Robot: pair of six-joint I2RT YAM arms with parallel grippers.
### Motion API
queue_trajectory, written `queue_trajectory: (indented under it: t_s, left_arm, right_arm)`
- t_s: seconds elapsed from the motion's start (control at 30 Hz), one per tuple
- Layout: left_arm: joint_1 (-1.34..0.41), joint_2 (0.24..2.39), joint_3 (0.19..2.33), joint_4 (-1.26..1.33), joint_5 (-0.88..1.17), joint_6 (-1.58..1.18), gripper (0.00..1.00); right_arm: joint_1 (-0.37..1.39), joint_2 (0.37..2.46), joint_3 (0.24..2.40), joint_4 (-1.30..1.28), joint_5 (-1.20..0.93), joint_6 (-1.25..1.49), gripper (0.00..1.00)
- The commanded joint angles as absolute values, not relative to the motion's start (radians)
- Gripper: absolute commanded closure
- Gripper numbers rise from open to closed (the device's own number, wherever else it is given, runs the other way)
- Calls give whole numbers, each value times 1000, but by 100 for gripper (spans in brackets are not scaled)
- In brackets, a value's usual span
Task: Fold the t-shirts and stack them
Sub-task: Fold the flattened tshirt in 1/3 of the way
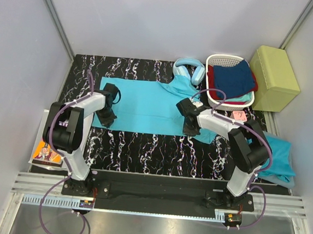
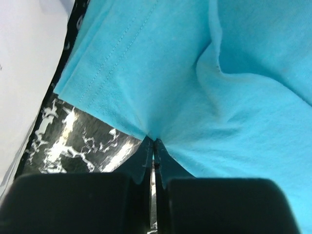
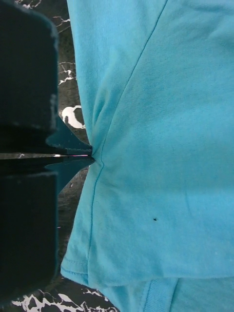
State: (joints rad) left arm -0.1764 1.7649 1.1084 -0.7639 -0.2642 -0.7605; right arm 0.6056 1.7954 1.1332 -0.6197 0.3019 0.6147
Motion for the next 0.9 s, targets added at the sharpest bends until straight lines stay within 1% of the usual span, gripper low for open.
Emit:
queue_trajectory:
  t_s: [0.0,0.17,0.3,0.53,0.87]
  left_arm:
    - [-202,1691,1089,-811,-248,-770,100]
    - [-261,1645,1068,-857,-249,-796,100]
    - [-294,1628,1040,-887,-203,-804,100]
    - [-342,1571,1019,-963,-169,-801,100]
    - [-393,1506,974,-1061,-147,-782,100]
  right_arm:
    - [601,1724,1106,-657,288,638,100]
    - [607,1680,1068,-686,281,650,100]
    - [617,1648,1048,-719,253,664,100]
    - [667,1589,1042,-801,212,689,100]
    - [709,1560,994,-877,161,721,100]
